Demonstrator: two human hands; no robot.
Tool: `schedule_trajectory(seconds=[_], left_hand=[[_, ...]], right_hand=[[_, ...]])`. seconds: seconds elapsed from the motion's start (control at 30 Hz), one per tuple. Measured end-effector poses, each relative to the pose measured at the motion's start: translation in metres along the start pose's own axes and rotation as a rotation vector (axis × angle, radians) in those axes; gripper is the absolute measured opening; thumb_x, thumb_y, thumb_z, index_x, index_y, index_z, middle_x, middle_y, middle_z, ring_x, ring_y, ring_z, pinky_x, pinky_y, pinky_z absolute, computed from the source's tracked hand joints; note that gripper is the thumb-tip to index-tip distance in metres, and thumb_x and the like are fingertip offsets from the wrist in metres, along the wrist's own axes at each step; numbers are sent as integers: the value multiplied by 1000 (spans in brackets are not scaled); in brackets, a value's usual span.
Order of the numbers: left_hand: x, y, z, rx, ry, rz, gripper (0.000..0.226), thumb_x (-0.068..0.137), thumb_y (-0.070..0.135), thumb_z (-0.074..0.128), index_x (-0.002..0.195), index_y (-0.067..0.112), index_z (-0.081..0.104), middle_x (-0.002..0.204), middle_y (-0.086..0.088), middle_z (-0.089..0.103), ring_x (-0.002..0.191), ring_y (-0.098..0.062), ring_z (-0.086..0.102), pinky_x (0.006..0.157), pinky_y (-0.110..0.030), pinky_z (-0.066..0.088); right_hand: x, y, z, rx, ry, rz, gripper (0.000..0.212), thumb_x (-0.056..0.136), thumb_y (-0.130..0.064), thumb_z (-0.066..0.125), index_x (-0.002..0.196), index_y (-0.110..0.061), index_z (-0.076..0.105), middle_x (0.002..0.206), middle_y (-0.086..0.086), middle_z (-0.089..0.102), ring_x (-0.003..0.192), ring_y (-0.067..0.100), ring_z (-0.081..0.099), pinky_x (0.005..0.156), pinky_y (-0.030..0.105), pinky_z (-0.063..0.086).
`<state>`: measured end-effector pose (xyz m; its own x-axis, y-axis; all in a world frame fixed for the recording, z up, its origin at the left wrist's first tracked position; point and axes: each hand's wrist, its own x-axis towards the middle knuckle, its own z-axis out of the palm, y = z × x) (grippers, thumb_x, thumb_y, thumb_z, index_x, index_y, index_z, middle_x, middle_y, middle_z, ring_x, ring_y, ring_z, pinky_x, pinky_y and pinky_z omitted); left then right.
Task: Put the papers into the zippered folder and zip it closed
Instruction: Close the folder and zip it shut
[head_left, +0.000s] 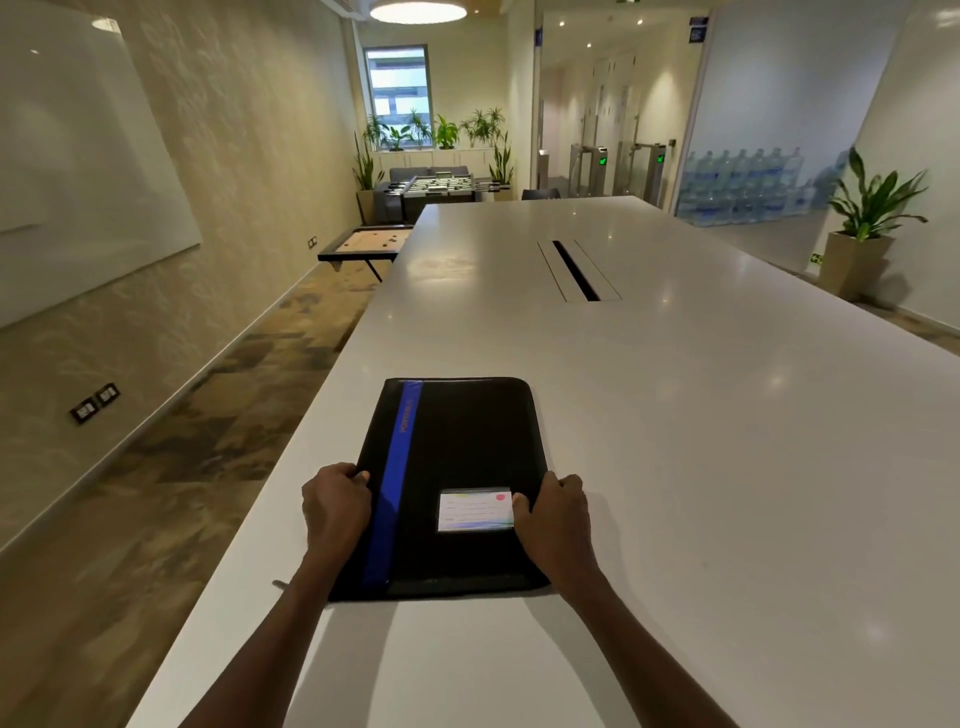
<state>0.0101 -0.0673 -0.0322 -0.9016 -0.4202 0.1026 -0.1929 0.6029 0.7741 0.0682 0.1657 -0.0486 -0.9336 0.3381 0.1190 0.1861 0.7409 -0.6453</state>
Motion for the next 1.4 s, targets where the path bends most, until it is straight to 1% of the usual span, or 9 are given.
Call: schedule_trajectory(seconds=[0.07,0.17,0.27,0.37,0.5,0.7,1.17,1.3,1.4], left_hand=[[-2,1,1,47,-9,89,27,93,15,59,116,3,67,114,-17,68,104,-33,63,88,-40,48],[-3,-2,7,224,-100,296,49,90,28,64,134,7,56,137,-18,55,125,-34,50,104,-45,42],[-6,-7,17,302,-187,324,53,95,38,55,142,15,46,152,-15,37,139,-34,34,112,-48,34],[-8,-14,24,343,-177,358,48,98,37,48,142,17,45,156,-12,31,144,-33,26,112,-47,32],[-7,-17,25,365,-165,370,45,99,34,45,140,15,45,155,-14,31,144,-33,26,111,-47,32],[-2,-19,26,380,-198,379,46,100,33,43,142,15,42,157,-13,27,145,-32,23,111,-48,32],[-4,-18,27,414,-170,390,45,100,31,43,141,12,43,154,-15,32,142,-33,28,107,-48,38],[-3,-18,26,443,-193,395,45,100,32,42,141,12,42,154,-15,31,142,-34,28,107,-48,38],[-2,-16,26,490,-191,427,44,99,30,43,137,8,44,149,-20,36,138,-36,31,105,-49,41]], right_hand=[[1,-1,1,-73,23,-65,43,98,-37,51,127,-5,51,134,13,49,124,24,49,91,26,49],[2,-3,4,-119,-58,-150,63,101,-43,43,151,-6,31,161,13,25,144,29,30,110,35,38],[4,2,12,-194,-170,-193,70,102,-51,34,157,-12,18,167,9,8,152,30,10,121,37,21],[9,6,16,-211,-196,-219,73,101,-54,32,158,-13,12,167,7,3,154,29,0,122,38,13],[17,7,18,-195,-223,-240,73,101,-54,33,158,-14,11,167,6,1,153,28,-2,122,38,14],[15,7,22,-193,-204,-225,74,100,-54,34,158,-14,11,167,5,0,154,27,-3,121,39,18],[19,11,23,-198,-232,-242,74,101,-53,34,158,-13,11,167,7,1,153,28,-2,122,39,15],[20,11,23,-196,-230,-243,74,100,-54,34,158,-13,12,167,8,2,153,29,-1,122,39,15],[21,11,20,-225,-244,-252,73,101,-54,32,157,-12,13,167,9,4,153,30,1,122,40,12]])
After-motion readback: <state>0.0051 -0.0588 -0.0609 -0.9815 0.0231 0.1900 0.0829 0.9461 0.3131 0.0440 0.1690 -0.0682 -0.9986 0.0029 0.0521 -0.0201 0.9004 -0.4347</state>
